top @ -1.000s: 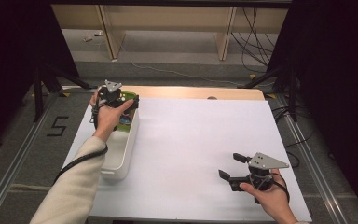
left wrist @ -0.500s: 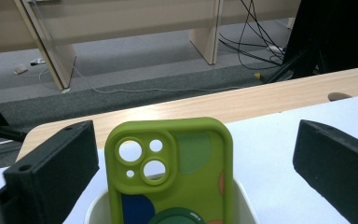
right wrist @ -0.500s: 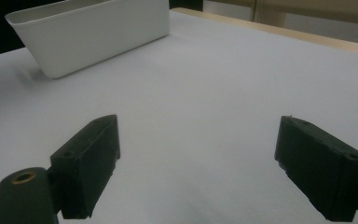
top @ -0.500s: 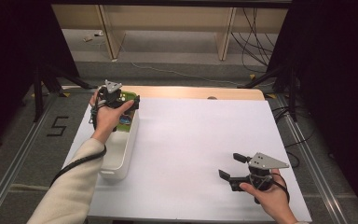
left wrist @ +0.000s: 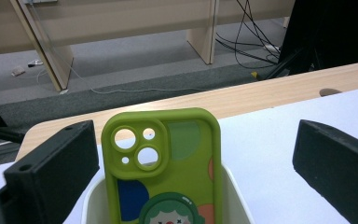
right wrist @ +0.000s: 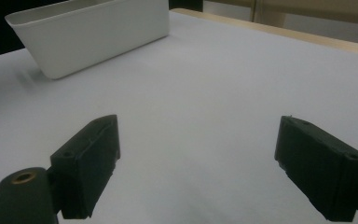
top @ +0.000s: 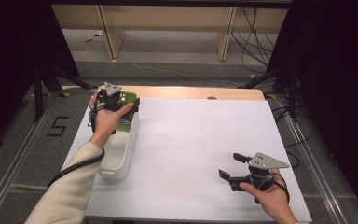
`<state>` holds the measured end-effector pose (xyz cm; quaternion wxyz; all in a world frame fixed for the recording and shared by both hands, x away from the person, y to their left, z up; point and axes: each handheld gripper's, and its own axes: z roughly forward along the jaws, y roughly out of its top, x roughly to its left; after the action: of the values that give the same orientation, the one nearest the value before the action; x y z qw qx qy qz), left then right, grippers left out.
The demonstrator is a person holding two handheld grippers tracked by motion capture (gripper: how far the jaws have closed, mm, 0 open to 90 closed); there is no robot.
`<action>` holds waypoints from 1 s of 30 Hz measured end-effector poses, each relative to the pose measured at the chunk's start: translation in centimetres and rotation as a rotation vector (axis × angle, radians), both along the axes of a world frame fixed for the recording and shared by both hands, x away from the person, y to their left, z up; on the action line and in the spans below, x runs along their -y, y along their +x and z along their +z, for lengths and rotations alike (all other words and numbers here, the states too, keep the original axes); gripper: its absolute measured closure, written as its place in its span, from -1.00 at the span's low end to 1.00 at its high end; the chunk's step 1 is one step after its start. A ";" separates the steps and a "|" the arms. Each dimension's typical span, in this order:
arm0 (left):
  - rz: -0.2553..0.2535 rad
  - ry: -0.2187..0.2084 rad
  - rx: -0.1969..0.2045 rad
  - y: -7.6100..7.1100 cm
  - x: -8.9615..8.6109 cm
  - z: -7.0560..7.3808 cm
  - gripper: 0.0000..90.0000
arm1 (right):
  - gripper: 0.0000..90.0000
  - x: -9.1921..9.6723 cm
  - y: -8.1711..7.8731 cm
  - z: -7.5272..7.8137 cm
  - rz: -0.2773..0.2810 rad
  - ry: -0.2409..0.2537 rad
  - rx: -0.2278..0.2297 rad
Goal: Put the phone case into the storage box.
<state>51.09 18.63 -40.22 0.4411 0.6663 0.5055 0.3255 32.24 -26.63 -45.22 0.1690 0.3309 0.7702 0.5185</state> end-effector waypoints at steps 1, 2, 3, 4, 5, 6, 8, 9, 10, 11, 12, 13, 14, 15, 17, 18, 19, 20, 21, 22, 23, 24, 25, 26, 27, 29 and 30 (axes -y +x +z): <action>0.000 -0.001 0.000 -0.1 0.0 0.0 -1.00 | -0.66 0.0 0.0 0.0 0.000 -0.001 -0.001; -0.004 0.002 -0.002 -0.2 0.0 0.0 -1.00 | -0.66 0.0 0.0 0.0 -0.001 0.000 0.000; -0.006 0.002 -0.003 -0.3 0.1 0.0 -1.00 | -0.66 0.0 0.0 0.0 0.000 0.000 -0.001; -0.005 0.002 -0.001 -0.4 0.1 0.0 -1.00 | -0.66 0.0 0.0 0.0 0.000 0.000 0.000; -0.004 0.004 0.000 -0.5 0.1 0.0 -0.99 | -0.66 0.0 0.0 0.0 -0.001 0.001 0.001; -0.004 0.005 0.001 -0.6 0.1 0.0 -0.98 | -0.66 0.0 0.0 0.0 -0.001 0.001 0.000; -0.003 0.003 0.005 -0.7 0.1 0.0 -0.98 | -0.66 0.0 0.0 0.0 -0.002 0.001 0.000; -0.008 0.004 0.005 -0.8 0.1 0.0 -0.98 | -0.66 0.0 0.0 0.0 -0.001 0.001 0.001; -0.010 0.006 0.006 -1.0 0.1 0.0 -0.98 | -0.66 0.0 0.0 0.0 -0.003 0.001 0.001; -0.011 0.006 0.005 -1.1 0.1 0.0 -0.98 | -0.66 0.0 0.0 0.0 -0.003 0.001 0.002; -0.014 0.007 0.004 -1.1 0.1 0.0 -0.98 | -0.66 0.0 0.0 0.0 -0.003 0.001 0.001; -0.016 0.004 0.004 -1.2 0.1 0.0 -0.98 | -0.66 0.0 0.0 0.0 -0.002 0.001 0.000; -0.019 0.005 0.003 -1.4 0.1 0.0 -0.98 | -0.66 0.0 0.0 0.0 -0.002 0.001 0.000; -0.019 0.001 0.002 -1.5 0.1 0.0 -0.98 | -0.66 0.0 0.0 0.0 -0.003 0.001 0.001; -0.022 -0.005 -0.002 -1.7 0.1 0.0 -0.98 | -0.66 0.0 0.0 0.0 -0.004 0.001 0.002; -0.026 -0.002 -0.001 -1.8 0.1 0.0 -0.97 | -0.66 0.0 0.0 0.0 -0.004 0.001 0.001; -0.027 -0.008 0.001 -1.9 0.1 0.1 -0.97 | -0.66 0.0 0.0 0.0 -0.004 0.000 0.003; -0.029 -0.010 0.005 -2.0 0.1 0.1 -0.97 | -0.66 0.0 0.0 0.0 -0.004 0.000 0.003; -0.033 -0.011 0.006 -2.2 0.1 0.1 -0.97 | -0.66 0.0 0.0 0.0 -0.004 0.000 0.001; -0.037 -0.010 0.009 -2.3 0.1 0.2 -0.97 | -0.66 0.0 0.0 0.0 -0.003 0.000 0.003; -0.038 -0.013 0.011 -2.4 0.1 0.2 -0.97 | -0.66 0.0 0.0 0.0 -0.004 0.000 0.003; -0.040 -0.014 0.012 -2.5 0.0 0.3 -0.97 | -0.66 0.0 0.0 0.0 -0.004 0.001 0.003; -0.043 -0.016 0.016 -2.6 0.0 0.3 -0.97 | -0.66 0.0 0.0 0.0 -0.004 0.000 0.003; -0.043 -0.016 0.017 -2.7 0.0 0.3 -0.97 | -0.66 0.0 0.0 0.0 -0.004 0.000 0.004; -0.045 -0.016 0.020 -2.8 0.0 0.4 -0.97 | -0.66 0.0 0.0 0.0 -0.005 0.000 0.004; -0.045 -0.016 0.022 -2.9 -0.1 0.4 -0.96 | -0.66 0.0 0.0 0.0 -0.005 0.000 0.005; -0.047 -0.016 0.022 -3.0 -0.2 0.5 -0.96 | -0.66 0.0 0.0 0.0 -0.004 0.000 0.003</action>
<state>48.07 18.80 -39.77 0.4593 0.6707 0.4874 0.3187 32.22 -26.64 -45.17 0.1712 0.3314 0.7693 0.5187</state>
